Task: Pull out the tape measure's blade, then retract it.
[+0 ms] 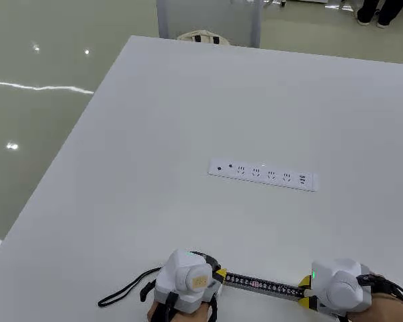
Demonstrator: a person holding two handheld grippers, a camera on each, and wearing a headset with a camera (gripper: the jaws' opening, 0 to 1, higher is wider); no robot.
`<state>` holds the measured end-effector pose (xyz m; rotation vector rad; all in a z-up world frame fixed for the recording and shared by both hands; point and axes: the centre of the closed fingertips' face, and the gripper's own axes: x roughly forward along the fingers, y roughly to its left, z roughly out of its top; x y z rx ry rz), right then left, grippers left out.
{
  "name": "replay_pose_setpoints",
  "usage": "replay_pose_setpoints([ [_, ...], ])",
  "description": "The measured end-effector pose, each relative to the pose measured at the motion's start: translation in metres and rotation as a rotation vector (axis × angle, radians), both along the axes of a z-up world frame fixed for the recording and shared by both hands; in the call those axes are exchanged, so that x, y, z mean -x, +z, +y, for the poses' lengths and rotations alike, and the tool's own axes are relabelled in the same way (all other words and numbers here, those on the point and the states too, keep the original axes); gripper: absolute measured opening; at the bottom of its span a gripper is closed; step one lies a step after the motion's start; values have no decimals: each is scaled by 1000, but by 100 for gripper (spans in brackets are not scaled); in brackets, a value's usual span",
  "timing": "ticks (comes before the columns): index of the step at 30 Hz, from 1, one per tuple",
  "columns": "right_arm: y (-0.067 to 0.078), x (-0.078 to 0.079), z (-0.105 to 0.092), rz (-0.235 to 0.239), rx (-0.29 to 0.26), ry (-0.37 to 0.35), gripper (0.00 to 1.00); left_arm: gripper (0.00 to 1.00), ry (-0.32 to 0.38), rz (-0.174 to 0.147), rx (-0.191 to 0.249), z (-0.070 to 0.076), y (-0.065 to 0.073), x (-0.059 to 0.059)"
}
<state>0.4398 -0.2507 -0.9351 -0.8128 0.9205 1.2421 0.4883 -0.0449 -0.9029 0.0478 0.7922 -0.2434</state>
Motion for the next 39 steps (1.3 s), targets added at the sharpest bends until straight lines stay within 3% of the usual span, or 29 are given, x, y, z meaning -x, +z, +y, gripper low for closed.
replay_pose_setpoints([
  [39,-1,-5,38,35,-20,29,14,62,-11,10,0,0,0,0],
])
